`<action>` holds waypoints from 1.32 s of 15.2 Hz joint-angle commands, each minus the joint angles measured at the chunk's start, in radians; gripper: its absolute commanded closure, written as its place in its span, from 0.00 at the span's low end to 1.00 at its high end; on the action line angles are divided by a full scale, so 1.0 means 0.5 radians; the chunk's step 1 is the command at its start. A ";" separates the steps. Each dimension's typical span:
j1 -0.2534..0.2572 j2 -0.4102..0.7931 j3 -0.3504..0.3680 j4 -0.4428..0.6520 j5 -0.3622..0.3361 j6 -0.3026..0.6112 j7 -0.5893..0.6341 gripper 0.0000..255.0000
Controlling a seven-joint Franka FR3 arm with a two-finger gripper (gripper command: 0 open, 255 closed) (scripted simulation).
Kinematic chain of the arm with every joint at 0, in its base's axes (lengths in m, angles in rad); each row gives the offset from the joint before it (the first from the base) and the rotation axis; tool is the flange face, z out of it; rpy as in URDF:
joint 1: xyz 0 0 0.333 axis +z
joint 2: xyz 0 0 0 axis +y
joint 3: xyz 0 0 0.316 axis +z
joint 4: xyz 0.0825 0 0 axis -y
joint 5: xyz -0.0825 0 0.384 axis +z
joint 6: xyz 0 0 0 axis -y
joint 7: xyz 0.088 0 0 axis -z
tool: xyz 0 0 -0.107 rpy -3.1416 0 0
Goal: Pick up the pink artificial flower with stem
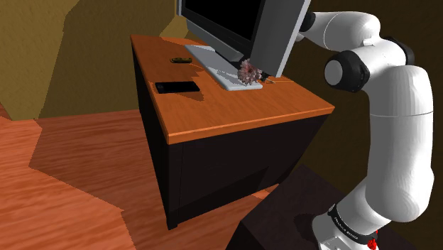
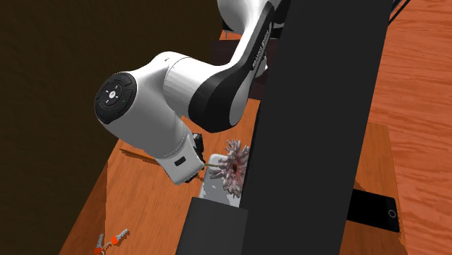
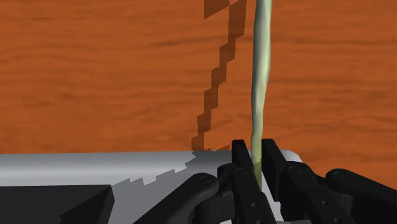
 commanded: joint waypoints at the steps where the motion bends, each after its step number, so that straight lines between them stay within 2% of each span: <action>1: 0.000 0.001 0.000 0.000 0.000 0.001 0.000 1.00; 3: 0.005 -0.003 0.000 -0.007 -0.001 0.005 0.002 1.00; 7: -0.026 0.009 0.001 0.123 0.000 -0.106 0.031 1.00; 18: -0.177 0.131 0.031 0.648 0.048 -0.476 0.131 1.00; 20: -0.180 0.134 0.033 0.658 0.049 -0.483 0.133 1.00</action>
